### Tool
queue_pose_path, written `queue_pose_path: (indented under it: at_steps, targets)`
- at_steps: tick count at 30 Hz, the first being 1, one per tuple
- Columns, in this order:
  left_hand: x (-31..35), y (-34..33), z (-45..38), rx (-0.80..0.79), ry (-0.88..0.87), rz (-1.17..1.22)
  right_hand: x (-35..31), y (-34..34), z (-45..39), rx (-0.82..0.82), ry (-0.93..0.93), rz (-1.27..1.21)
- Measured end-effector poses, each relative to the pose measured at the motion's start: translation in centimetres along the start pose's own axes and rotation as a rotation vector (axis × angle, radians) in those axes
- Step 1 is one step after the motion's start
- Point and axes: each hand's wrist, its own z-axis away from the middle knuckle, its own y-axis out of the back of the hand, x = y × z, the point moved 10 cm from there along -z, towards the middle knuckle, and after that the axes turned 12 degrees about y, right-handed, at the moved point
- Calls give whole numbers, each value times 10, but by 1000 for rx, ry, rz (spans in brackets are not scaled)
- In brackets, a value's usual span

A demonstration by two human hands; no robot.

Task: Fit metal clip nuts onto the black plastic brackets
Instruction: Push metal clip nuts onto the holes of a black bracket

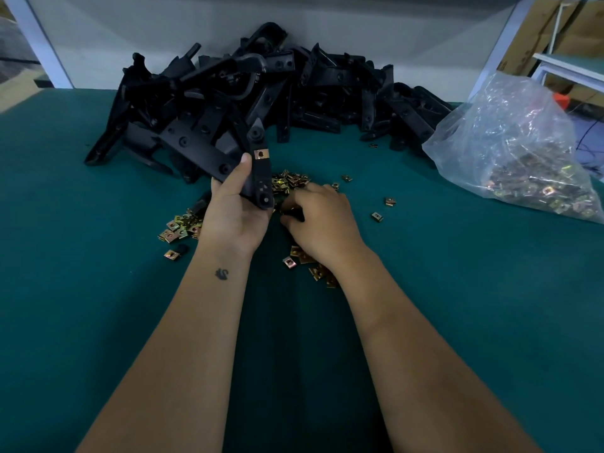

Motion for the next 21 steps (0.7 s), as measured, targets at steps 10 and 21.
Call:
queue_pose_path:
  at_steps: [10,21]
  targets:
    - [-4,0,-1,-2,24,-25,9,12,4,94,-72,-155]
    - [-8,2,-4,-2,50,-35,20,4,7,28,-119,-63]
